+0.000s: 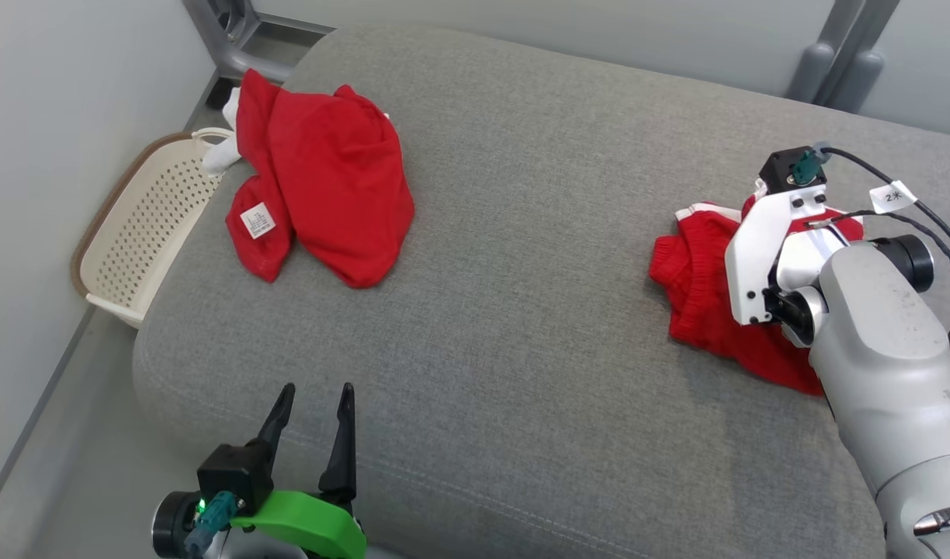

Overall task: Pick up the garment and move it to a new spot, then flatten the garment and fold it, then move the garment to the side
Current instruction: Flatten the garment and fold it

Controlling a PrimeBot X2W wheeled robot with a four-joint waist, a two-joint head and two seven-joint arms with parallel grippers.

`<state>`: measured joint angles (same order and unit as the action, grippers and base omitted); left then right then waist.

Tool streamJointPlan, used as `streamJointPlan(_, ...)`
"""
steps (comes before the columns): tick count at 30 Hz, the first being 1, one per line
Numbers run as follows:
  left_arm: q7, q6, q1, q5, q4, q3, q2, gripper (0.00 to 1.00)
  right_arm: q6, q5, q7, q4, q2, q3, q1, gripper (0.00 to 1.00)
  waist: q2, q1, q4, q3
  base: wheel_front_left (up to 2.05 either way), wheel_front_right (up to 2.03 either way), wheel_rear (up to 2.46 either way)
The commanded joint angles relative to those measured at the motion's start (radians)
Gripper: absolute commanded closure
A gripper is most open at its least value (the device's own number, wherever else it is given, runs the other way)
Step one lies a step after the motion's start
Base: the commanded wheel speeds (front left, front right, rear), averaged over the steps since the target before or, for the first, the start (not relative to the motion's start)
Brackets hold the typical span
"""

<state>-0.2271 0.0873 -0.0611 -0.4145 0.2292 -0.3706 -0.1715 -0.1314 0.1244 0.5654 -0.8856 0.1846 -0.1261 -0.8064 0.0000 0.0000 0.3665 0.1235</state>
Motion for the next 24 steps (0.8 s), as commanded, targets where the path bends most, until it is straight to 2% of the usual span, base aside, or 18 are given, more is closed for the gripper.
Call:
streamJointPlan(1,-0.004,-0.001,0.009,-0.005,0.002,-0.002,0.003,0.0,0.001,0.008,-0.005,-0.009,0.003,-0.003,-0.013,1.0,0.0,0.0,0.029,-0.001,0.0,0.0,0.0)
streamJointPlan(13,-0.009,0.001,0.018,-0.012,0.014,-0.016,0.012,0.0,0.001,0.001,-0.031,-0.106,-0.006,-0.007,-0.038,1.0,0.0,0.0,0.108,-0.004,0.0,0.0,0.0)
streamJointPlan(14,-0.01,0.002,0.019,-0.012,0.015,-0.017,0.012,0.0,0.001,0.003,-0.033,-0.111,-0.008,-0.007,-0.038,0.97,0.0,0.0,0.11,-0.005,0.0,0.0,0.0)
streamJointPlan(15,-0.01,0.003,0.021,-0.012,0.015,-0.018,0.012,0.0,0.001,0.007,-0.037,-0.113,-0.012,-0.009,-0.04,0.15,0.0,0.0,0.111,-0.005,0.0,0.0,0.0)
streamJointPlan(16,-0.011,0.005,0.024,-0.013,0.016,-0.016,0.011,0.0,0.001,0.025,-0.054,-0.11,-0.019,-0.01,-0.047,0.0,0.0,0.0,0.108,-0.008,0.0,0.0,0.0)
streamJointPlan(24,-0.009,0.012,0.035,-0.021,0.014,-0.009,-0.007,0.0,0.001,0.091,-0.126,-0.067,-0.015,-0.037,-0.062,0.0,0.0,0.0,0.06,-0.05,0.0,0.0,0.0)
